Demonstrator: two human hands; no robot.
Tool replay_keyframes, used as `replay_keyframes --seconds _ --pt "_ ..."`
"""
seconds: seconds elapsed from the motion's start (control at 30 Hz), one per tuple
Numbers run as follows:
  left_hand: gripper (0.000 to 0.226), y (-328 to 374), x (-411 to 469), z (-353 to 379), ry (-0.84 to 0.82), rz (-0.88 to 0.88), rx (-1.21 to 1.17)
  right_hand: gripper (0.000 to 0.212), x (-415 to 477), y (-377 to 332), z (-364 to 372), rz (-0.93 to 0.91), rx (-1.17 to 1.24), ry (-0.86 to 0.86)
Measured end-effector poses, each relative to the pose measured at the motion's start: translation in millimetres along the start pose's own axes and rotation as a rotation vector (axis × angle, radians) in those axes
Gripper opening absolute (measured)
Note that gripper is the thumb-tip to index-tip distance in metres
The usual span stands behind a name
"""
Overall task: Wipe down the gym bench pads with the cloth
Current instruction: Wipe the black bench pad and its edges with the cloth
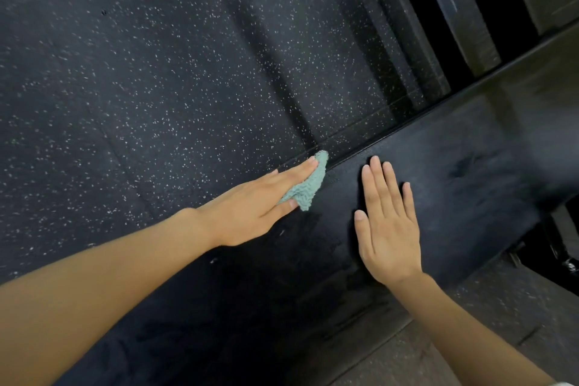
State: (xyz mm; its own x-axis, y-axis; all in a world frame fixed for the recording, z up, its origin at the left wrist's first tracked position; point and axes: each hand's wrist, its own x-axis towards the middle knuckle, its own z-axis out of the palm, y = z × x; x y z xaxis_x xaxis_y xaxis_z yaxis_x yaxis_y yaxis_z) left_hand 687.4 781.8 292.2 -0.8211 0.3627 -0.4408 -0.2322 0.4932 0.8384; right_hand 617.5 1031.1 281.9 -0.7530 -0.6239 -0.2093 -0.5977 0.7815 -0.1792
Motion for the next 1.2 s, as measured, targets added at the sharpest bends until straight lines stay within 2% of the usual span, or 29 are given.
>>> replay_keyframes --seconds 0.3,0.8,1.2 --pt "0.062 -13.7 -21.3 -2.5 -0.052 -0.010 -0.006 0.059 1.2 -0.1 1.7 0.006 -0.004 0.016" --pt "0.061 1.4 48.1 -4.7 0.052 0.114 -0.024 0.057 3.7 4.4 5.3 0.007 -0.043 0.062" --pt "0.062 -14.7 12.7 4.7 0.049 0.105 -0.082 0.058 4.9 4.4 5.1 0.009 -0.058 0.066"
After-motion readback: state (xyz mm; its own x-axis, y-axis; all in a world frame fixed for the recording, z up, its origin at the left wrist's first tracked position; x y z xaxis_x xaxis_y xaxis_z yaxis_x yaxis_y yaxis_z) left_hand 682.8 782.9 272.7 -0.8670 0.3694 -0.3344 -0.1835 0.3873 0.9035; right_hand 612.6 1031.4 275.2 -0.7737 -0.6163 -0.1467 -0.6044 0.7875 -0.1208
